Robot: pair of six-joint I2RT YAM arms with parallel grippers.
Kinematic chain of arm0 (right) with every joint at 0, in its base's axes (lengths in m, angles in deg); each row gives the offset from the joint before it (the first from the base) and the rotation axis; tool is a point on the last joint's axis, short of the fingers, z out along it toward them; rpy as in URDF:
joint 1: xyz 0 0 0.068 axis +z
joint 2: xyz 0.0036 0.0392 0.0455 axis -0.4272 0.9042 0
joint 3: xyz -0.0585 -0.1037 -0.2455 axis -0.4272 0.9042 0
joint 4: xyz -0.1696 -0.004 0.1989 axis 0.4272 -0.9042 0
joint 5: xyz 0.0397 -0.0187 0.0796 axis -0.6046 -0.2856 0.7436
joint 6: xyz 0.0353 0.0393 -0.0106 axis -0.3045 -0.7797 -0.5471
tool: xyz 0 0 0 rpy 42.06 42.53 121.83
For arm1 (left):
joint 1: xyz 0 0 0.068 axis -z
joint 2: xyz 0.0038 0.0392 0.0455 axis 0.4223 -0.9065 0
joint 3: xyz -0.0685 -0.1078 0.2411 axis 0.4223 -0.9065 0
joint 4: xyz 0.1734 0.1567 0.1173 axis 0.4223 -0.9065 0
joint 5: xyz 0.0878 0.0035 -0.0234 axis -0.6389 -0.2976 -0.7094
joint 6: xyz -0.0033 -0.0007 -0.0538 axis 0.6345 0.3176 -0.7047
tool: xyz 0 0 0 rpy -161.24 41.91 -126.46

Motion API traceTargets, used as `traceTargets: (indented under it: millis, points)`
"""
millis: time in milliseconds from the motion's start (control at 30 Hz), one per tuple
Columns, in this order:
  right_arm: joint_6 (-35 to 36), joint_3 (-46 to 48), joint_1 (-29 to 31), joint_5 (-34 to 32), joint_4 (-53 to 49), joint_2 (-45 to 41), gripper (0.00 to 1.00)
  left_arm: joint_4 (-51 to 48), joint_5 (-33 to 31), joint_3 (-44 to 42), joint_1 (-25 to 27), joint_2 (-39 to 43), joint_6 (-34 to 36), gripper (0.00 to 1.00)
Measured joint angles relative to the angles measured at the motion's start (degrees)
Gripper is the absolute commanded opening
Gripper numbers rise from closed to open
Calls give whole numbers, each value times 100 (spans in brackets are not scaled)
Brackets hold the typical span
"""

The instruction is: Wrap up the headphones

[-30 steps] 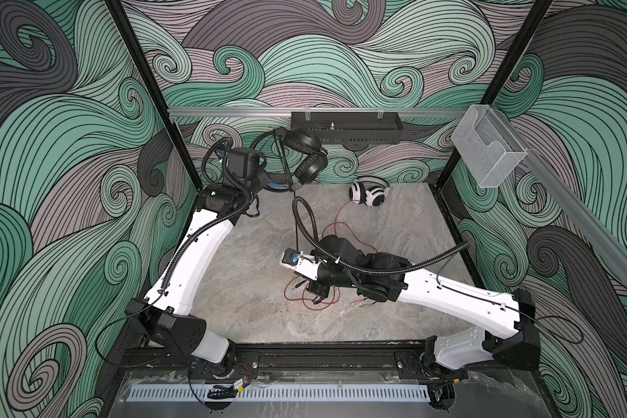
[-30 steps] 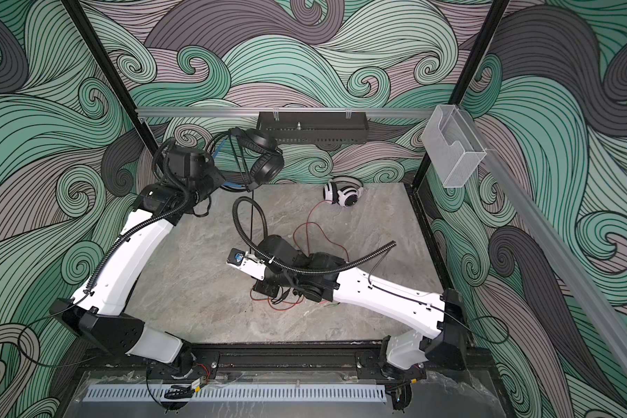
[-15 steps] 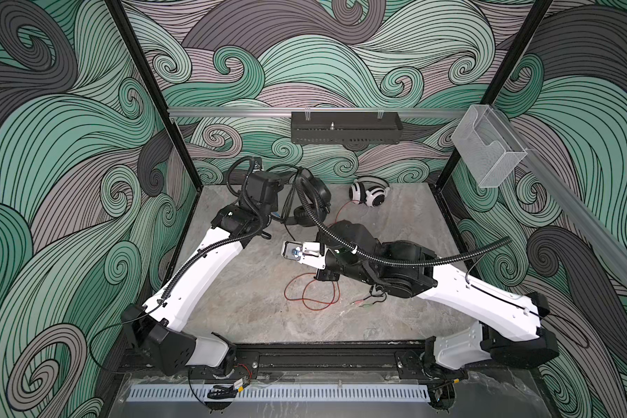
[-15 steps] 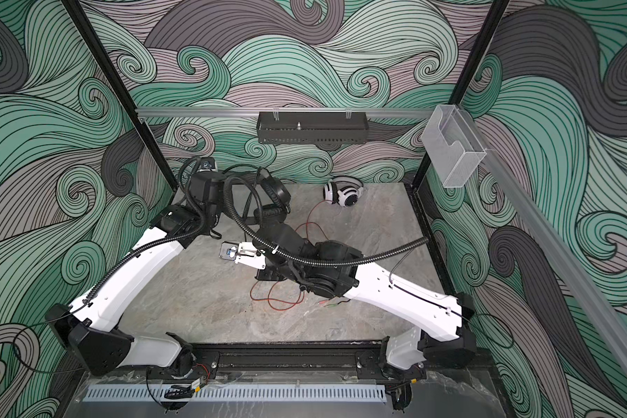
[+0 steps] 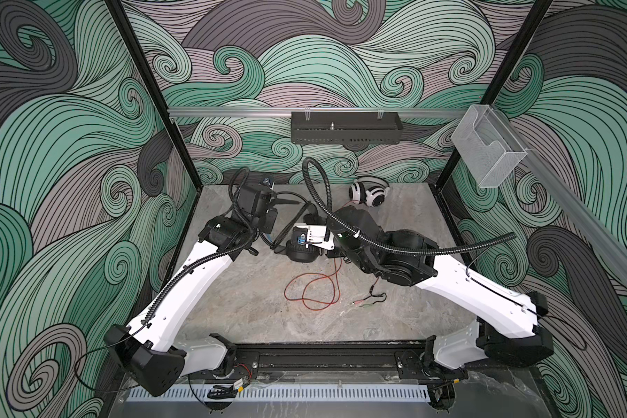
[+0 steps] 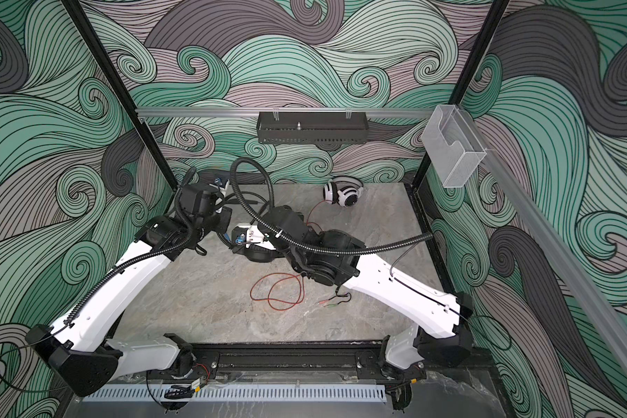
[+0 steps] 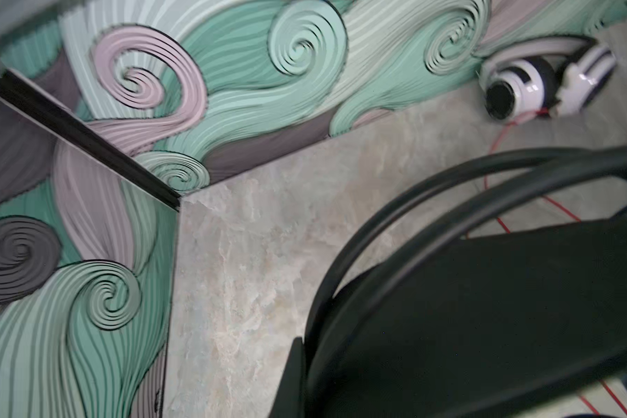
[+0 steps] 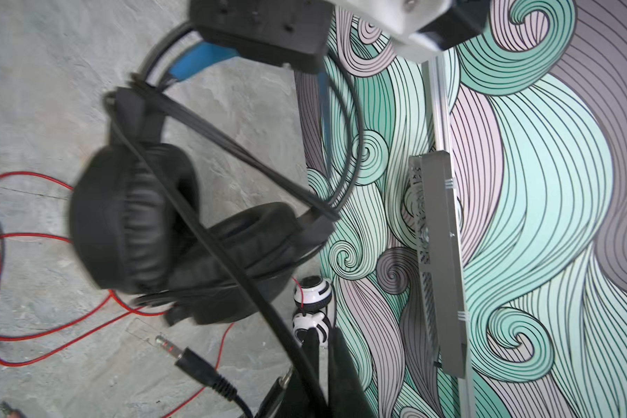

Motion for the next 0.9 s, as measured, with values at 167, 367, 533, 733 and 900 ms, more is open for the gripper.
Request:
traceTargets:
  millis: [167,367,533,733,900]
  points:
    - [90,0,-118,-203,155,0,10,-275,968,-68,72,48,245,0]
    - [-160,-90,-240,-203,138,48,1,-463,1480,-63,146,247,387,0]
    - [-245,-293,57,-271,210,203,0,-704,1491,0,170,153,26,0]
    - [-378,-577,411,-374,284,387,0,-1102,1211,90,214,-275,-787,0]
    - [-485,-675,402,-382,280,450,0,-1174,1058,85,260,-278,-1110,0]
